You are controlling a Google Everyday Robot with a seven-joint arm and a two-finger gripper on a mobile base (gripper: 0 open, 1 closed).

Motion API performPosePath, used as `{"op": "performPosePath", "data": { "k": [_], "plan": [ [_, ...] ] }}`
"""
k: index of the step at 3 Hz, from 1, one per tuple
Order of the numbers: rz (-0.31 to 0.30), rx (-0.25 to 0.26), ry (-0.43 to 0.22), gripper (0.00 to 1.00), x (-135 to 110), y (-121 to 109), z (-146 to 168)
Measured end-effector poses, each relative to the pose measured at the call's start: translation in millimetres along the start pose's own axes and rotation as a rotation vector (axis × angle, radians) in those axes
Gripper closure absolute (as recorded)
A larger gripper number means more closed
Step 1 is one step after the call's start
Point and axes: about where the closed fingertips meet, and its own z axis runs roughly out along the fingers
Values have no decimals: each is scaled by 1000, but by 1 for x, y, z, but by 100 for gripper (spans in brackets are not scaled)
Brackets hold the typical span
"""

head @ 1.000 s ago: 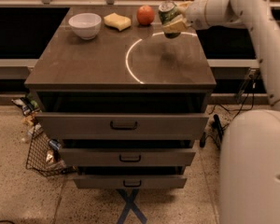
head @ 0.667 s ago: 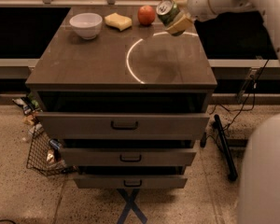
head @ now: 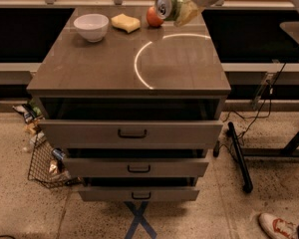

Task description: Knock green can over

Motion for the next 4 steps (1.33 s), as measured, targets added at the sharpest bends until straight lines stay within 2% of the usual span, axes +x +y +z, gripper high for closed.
{"op": "performPosePath", "data": {
  "k": [1,2,3,4],
  "plan": [
    [-219,-79,29,100,-48,26,26],
    [-331,-166,41,100,-77,51,58],
    [-374,-215,50,86,-90,61,78],
    [-408,-260,51,62,-98,71,93]
  ]
}}
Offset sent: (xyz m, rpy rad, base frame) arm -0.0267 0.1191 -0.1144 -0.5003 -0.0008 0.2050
